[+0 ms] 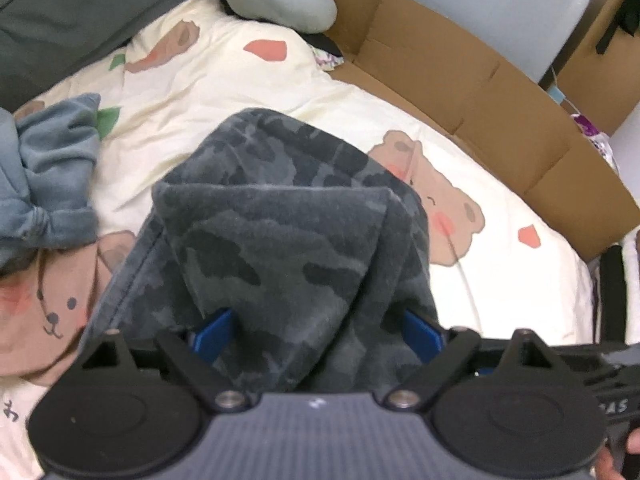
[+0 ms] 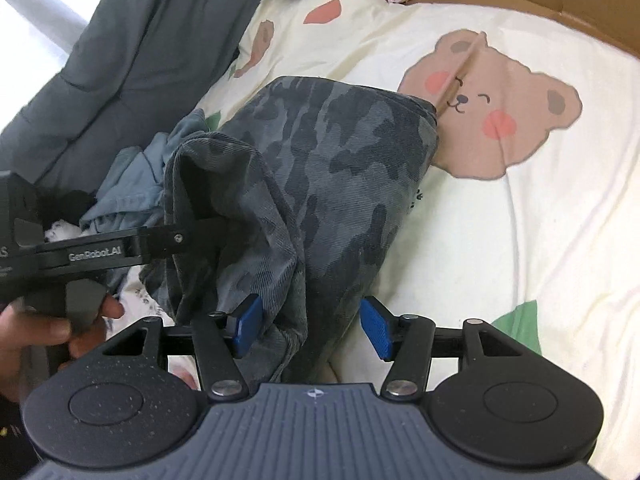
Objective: Fold clothes
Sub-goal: 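Open the left tool and release the pants while the right tool holds the fold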
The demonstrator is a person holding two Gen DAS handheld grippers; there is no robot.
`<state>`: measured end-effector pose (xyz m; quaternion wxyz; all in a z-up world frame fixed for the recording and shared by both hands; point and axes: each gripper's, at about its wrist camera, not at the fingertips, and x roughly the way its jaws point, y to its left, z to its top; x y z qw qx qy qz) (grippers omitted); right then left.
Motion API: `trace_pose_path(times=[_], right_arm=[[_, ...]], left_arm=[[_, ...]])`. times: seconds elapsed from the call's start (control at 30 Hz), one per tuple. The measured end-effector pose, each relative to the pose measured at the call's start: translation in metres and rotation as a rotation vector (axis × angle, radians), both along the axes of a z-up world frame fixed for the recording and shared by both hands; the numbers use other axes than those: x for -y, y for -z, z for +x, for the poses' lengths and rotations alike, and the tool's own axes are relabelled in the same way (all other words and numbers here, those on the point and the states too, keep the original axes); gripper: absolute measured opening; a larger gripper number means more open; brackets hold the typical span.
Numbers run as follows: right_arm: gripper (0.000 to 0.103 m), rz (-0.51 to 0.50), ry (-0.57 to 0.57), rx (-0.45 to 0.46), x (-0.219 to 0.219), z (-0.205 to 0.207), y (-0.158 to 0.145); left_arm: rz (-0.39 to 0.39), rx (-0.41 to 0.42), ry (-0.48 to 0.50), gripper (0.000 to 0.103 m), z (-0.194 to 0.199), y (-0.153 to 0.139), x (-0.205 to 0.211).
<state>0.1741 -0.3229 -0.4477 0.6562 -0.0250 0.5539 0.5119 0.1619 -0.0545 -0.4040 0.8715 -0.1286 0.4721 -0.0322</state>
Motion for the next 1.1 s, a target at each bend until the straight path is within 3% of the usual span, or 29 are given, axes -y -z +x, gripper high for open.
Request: trace_pose_path(times=[0.1,0.53,0.9,1.1], right_arm=[[0.061,0.023,0.010,-0.034,0.003,0.001,0.003],[0.060,0.023,-0.168,-0.053,-0.014,-0.046,0.013],[0.059,0.086,-0.258,-0.019,-0.024,-0.068,-0.003],[0.059,0.094,-0.294,-0.041,-0.025,-0.075,-0.002]], left_arm=[[0.001,0.011,-0.013,0.088,0.003,-0.005,-0.004],[-0.003,0.126,-0.104,0.082,-0.011,-0.037,-0.037],[-0.020,0.126,-0.274,0.078,-0.044,-0.032,-0.095],[-0.020,0.072,-0.369,0.077,-0.064,-0.015,-0.124]])
